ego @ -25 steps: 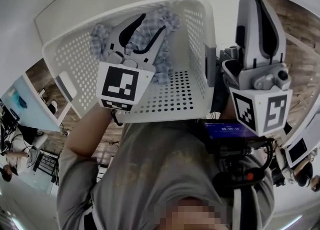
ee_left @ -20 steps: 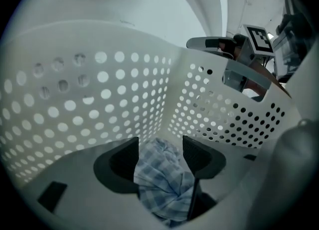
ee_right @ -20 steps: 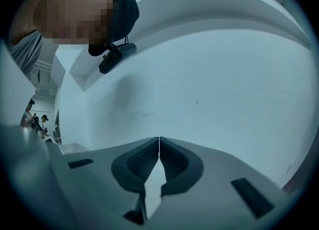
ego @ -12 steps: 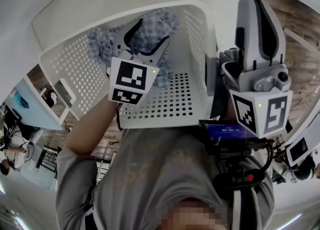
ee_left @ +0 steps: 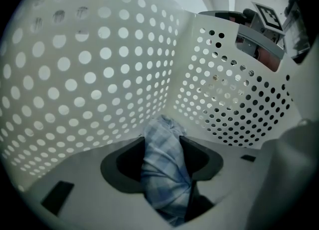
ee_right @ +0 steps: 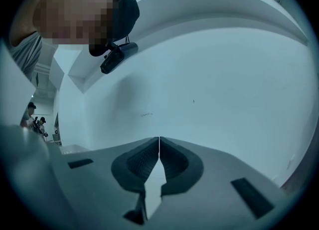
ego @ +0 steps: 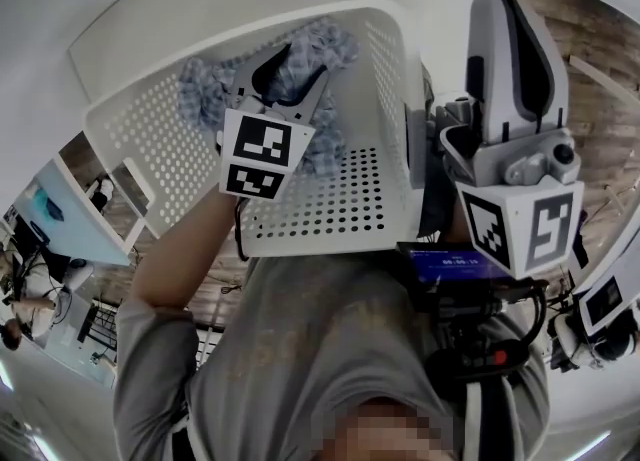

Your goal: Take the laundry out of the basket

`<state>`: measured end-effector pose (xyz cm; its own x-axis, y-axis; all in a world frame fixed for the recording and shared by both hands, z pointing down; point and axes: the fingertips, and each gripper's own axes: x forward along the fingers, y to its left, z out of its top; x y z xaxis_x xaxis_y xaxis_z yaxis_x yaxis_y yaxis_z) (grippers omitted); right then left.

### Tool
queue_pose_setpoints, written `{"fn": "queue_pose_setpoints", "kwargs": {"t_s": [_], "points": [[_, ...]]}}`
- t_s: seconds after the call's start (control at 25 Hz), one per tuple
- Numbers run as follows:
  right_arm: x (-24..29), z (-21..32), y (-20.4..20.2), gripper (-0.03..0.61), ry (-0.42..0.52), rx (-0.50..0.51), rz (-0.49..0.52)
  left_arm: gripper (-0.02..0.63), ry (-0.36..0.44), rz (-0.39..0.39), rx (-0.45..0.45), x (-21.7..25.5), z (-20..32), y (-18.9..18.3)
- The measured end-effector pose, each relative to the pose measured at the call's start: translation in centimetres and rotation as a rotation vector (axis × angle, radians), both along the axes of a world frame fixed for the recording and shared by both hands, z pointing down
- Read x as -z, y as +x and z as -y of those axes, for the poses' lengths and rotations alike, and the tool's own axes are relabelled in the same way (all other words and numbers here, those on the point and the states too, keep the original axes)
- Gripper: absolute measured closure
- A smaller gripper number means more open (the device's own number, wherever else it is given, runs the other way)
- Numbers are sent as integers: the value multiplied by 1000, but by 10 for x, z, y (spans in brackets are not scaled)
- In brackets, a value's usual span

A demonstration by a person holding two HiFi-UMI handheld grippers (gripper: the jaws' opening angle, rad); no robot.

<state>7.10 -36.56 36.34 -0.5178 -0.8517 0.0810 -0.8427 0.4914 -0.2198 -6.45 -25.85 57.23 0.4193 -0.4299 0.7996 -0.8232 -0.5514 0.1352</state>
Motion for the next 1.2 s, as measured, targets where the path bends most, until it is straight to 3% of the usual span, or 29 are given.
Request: {"fn": "queue_pose_setpoints", "kwargs": {"t_s": [0.4,0.68,1.2], "points": [[27,-17,15,569,57,-12,29,497,12,2,22,16,-1,-4],[43,-31,20,569,100,-6,50,514,139,4,35,58,16,-8],[76,-73,17,569,184,23,44,515,375,-69,170,148,24,-41]]}}
